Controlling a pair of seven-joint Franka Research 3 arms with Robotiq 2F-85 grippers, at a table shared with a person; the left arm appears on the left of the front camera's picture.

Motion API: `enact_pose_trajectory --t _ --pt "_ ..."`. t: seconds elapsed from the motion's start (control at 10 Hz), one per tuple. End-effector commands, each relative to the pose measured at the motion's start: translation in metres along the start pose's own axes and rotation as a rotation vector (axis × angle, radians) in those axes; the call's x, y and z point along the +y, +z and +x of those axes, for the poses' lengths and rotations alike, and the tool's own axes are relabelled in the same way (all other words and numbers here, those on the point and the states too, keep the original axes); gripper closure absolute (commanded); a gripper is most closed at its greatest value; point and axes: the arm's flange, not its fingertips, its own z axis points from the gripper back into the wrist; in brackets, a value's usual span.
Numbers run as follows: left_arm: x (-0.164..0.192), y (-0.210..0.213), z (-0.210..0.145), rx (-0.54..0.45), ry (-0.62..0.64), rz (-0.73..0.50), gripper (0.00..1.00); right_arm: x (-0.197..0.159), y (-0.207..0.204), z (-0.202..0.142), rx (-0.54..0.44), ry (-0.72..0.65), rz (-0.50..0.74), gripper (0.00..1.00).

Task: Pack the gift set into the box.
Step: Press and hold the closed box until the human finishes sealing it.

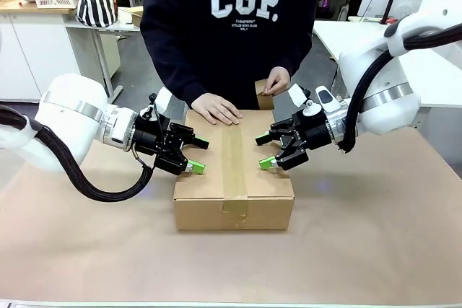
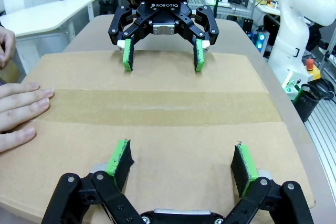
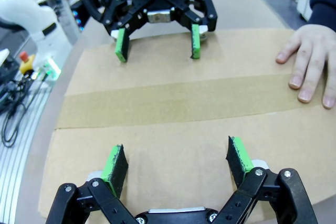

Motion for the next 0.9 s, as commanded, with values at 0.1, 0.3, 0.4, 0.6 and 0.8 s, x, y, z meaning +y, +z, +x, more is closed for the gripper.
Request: enact_pose_trajectory --t 0.1,0.3,0.4,0.6,0.8 --pt "-0.0014 0.0020 -0.0017 0.007 -0.002 -0.009 0.00 0.0004 -0.0001 -0.0010 0.002 -0.005 -0.004 0.00" --pt "-0.0014 0.0020 -0.0017 0.007 -0.002 -0.009 0.00 0.0004 -0.0001 -0.0010 0.002 -0.005 -0.004 0.00" --pt "-0.0014 0.0020 -0.0017 0.007 -0.002 -0.009 0.00 0.0004 -0.0001 -0.0010 0.002 -0.005 -0.004 0.00" --pt "-0.0014 0.0020 -0.0017 0.007 -0.002 -0.009 0.00 0.0004 -0.0001 -0.0010 0.002 -0.005 -0.004 0.00" --pt "-0.0014 0.0020 -0.0017 0.007 -0.002 -0.009 0.00 0.0004 -0.0001 -0.0010 0.002 -0.005 -0.004 0.00"
